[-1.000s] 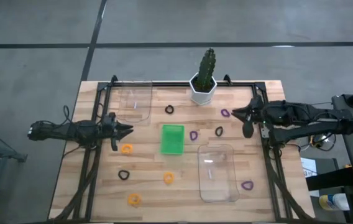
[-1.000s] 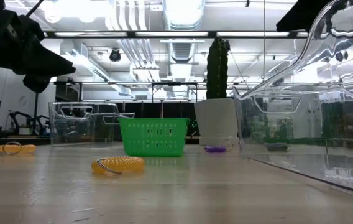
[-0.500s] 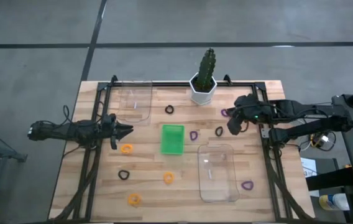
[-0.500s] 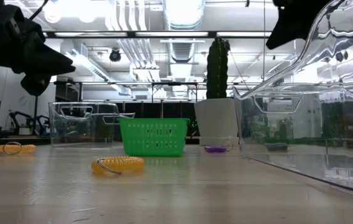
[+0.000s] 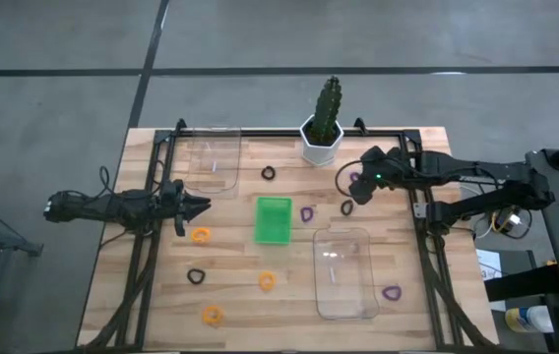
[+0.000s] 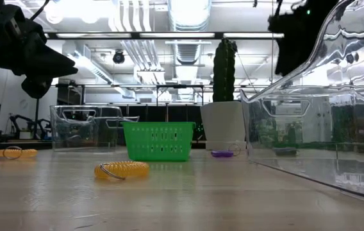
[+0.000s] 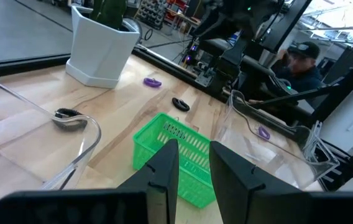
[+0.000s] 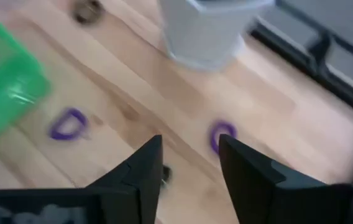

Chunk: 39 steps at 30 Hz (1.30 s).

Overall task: Sort spring keychains
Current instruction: Put the top purple spring keychain into the green bin

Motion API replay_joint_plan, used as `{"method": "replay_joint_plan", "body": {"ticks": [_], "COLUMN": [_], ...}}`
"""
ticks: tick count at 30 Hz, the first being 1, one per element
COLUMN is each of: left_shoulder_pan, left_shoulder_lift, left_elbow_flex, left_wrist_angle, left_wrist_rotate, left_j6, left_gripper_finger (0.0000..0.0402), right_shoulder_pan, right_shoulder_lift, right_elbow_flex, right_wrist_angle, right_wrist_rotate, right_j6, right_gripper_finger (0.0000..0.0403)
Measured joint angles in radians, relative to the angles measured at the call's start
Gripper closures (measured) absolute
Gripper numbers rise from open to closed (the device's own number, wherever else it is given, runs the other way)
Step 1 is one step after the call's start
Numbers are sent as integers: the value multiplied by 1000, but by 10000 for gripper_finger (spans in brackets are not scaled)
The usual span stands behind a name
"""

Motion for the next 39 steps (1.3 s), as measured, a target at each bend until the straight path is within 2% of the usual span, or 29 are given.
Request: {"method": "replay_joint_plan", "body": {"ticks": [7, 11, 16, 24, 29, 36, 39], "left_shoulder_pan": [0, 0, 0, 0, 0, 0, 0], "left_shoulder_lift": [0, 0, 0, 0, 0, 0, 0], "left_elbow_flex": [0, 0, 0, 0, 0, 0, 0], "left_wrist_angle": [0, 0, 0, 0, 0, 0, 0], "left_wrist_rotate": [0, 0, 0, 0, 0, 0, 0], "left_j6": [0, 0, -41, -107, -112, -194, -212], "left_gripper_finger": [319, 319, 319, 319, 319, 319, 319], "right_shoulder_pan": [-76, -117, -177, -245, -279, -318, -334], "right_shoulder_lift": [100, 177, 281, 413, 469, 517, 530], "right_elbow_flex": [-1, -1, -2, -3, -2, -2, -1], "right_wrist_angle": [-50, -49, -38, -19, 32, 89, 103], "right_wrist_rotate": [-68, -87, -175, -204, -221, -231, -266], "right_j6": [11, 8, -24, -104, -167, -228, -244], "right_gripper_finger": [217, 216, 214, 205, 204, 204, 204]}}
